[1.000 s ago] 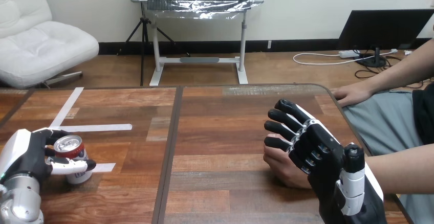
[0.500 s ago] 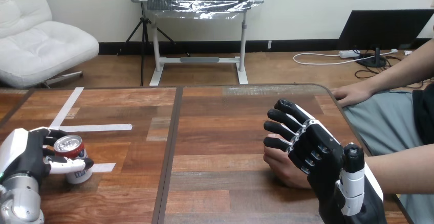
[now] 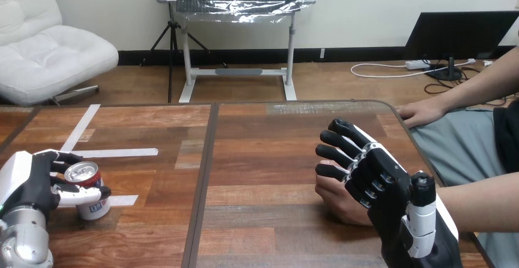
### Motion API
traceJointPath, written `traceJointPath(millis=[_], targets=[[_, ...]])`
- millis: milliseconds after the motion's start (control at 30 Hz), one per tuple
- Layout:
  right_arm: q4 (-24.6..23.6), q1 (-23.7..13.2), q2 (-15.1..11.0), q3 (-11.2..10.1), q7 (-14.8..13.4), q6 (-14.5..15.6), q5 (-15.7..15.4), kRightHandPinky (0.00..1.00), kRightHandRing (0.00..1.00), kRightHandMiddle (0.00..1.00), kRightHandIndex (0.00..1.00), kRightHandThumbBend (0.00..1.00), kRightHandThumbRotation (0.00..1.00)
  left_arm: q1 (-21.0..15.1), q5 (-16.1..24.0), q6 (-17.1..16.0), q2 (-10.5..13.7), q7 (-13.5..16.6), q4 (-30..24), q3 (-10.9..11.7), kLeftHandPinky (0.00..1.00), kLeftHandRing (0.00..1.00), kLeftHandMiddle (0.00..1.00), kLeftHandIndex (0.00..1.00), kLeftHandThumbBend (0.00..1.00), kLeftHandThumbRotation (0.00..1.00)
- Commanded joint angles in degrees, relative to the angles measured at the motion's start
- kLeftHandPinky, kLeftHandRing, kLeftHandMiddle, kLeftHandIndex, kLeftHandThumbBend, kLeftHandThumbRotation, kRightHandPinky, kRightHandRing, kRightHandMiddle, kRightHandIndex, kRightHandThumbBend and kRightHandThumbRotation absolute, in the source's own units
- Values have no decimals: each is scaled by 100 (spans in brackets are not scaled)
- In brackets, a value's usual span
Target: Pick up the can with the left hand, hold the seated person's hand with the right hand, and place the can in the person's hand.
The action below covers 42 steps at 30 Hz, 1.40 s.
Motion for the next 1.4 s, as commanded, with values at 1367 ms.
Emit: traceJointPath(millis=[1367], targets=[[-134, -374, -2, -20, -12, -94, 50, 80, 86, 88, 88, 93, 100, -503, 51, -289, 122, 224, -7, -54, 52, 60, 64, 66, 77, 0]])
